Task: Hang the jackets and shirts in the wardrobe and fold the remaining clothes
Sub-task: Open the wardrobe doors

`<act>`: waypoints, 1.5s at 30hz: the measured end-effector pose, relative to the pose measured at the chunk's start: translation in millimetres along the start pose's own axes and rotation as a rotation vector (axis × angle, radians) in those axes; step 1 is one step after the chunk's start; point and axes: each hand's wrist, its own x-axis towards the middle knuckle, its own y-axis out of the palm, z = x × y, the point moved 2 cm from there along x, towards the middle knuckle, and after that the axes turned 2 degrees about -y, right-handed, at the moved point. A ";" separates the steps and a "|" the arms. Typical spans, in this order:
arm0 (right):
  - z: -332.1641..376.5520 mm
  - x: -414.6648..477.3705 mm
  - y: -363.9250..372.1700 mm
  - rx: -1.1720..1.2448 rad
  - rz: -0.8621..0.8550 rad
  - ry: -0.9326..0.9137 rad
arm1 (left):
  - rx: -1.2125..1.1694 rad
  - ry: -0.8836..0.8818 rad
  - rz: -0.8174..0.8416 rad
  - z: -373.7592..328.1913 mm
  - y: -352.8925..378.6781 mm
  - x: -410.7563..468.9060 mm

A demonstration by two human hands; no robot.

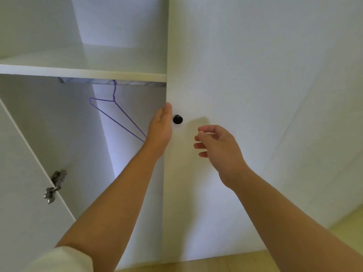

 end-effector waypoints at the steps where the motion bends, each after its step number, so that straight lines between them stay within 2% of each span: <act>1: -1.1 -2.1 -2.6 0.016 -0.007 0.010 | -0.030 -0.014 -0.009 1.9 0.7 0.2; 6: -2.7 -18.5 -9.8 0.068 -0.017 0.049 | 0.042 -0.013 0.007 -4.4 -2.5 -27.4; 15: 11.0 -68.7 -29.0 0.123 0.038 0.004 | 0.100 0.042 0.056 -26.8 -6.6 -121.9; 19: 16.2 -100.7 -52.6 0.124 0.071 -0.009 | 0.120 0.094 0.168 -44.3 5.6 -162.7; 23: 18.6 -129.7 -89.4 0.115 0.012 -0.010 | 0.116 0.126 0.277 -54.8 29.8 -196.5; 28: 13.1 -158.6 -138.2 0.118 0.031 -0.008 | 0.085 0.072 0.341 -70.4 63.4 -226.0; 31: 7.8 -173.8 -167.7 0.132 -0.036 0.014 | 0.081 0.053 0.403 -78.3 89.6 -240.7; 37: 0.2 -200.0 -226.5 0.008 -0.248 -0.033 | 0.084 0.084 0.624 -90.8 154.9 -260.5; 45: -16.6 -221.3 -303.0 0.135 -0.408 0.013 | 0.091 0.059 0.849 -100.7 240.3 -270.5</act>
